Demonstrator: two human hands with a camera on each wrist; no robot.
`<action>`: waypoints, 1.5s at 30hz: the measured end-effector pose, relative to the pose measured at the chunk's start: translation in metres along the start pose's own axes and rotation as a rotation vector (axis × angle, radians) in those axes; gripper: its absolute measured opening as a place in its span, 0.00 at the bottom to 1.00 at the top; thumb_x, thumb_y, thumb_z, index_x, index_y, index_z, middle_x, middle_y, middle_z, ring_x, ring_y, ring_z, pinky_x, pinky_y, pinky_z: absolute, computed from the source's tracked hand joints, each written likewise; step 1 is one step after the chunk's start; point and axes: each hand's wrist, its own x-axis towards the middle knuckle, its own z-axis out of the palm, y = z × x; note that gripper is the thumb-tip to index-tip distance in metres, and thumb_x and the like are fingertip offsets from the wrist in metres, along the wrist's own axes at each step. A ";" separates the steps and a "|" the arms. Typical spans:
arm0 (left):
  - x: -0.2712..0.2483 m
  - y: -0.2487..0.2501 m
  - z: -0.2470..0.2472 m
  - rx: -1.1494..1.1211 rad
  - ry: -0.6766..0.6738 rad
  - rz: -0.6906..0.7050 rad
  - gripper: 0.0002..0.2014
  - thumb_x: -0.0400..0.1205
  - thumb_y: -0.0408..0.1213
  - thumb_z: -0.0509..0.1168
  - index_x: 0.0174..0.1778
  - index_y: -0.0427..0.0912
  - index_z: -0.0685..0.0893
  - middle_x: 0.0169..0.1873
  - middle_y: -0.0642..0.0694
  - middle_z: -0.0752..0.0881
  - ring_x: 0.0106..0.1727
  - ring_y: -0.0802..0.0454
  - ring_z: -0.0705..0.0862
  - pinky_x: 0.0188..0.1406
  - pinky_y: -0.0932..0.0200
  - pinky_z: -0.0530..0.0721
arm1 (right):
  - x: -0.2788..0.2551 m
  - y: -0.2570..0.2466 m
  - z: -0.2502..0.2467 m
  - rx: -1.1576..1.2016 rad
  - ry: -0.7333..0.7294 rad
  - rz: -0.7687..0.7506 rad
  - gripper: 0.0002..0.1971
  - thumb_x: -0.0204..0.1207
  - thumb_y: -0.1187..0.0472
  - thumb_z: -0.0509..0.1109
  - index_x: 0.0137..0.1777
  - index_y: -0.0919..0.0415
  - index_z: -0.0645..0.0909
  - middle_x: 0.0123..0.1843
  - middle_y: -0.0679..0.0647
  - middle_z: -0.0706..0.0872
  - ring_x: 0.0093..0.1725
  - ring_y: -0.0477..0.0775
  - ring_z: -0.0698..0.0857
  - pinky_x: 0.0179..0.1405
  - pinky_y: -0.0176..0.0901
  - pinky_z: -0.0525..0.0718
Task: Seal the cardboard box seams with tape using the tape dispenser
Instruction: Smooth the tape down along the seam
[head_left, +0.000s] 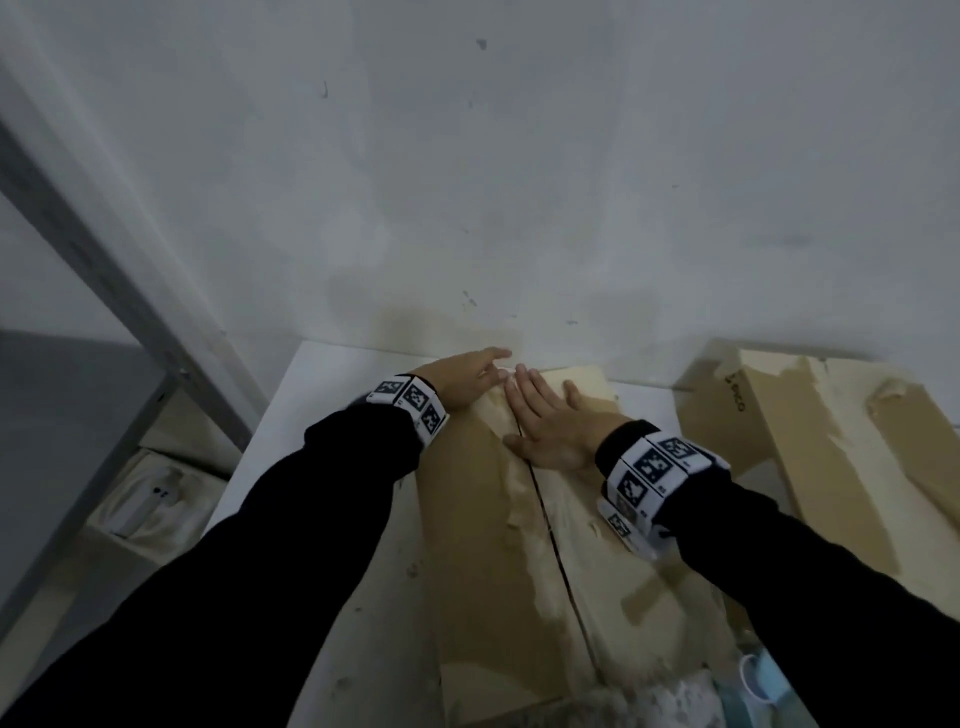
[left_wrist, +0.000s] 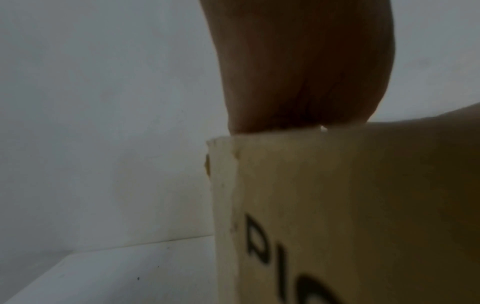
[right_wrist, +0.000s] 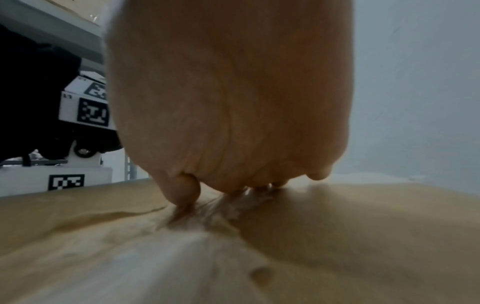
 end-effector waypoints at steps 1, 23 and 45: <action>0.000 -0.001 0.001 0.013 -0.002 -0.002 0.23 0.88 0.46 0.48 0.80 0.47 0.60 0.74 0.40 0.73 0.73 0.44 0.73 0.72 0.54 0.67 | -0.002 0.000 -0.001 -0.005 -0.005 -0.004 0.37 0.85 0.42 0.43 0.82 0.58 0.25 0.82 0.56 0.22 0.82 0.54 0.27 0.79 0.64 0.32; 0.002 -0.006 0.011 0.288 0.114 -0.064 0.20 0.86 0.55 0.42 0.65 0.57 0.75 0.66 0.44 0.81 0.64 0.41 0.79 0.64 0.46 0.74 | -0.059 -0.007 0.029 -0.086 -0.057 -0.199 0.33 0.87 0.45 0.41 0.82 0.59 0.28 0.83 0.53 0.24 0.82 0.55 0.26 0.79 0.60 0.29; -0.045 -0.008 0.035 0.726 -0.001 0.355 0.27 0.88 0.48 0.42 0.83 0.50 0.43 0.83 0.54 0.45 0.83 0.59 0.44 0.81 0.49 0.42 | -0.070 -0.010 0.039 -0.092 -0.116 -0.182 0.34 0.86 0.42 0.39 0.82 0.56 0.27 0.83 0.51 0.24 0.82 0.51 0.26 0.79 0.59 0.29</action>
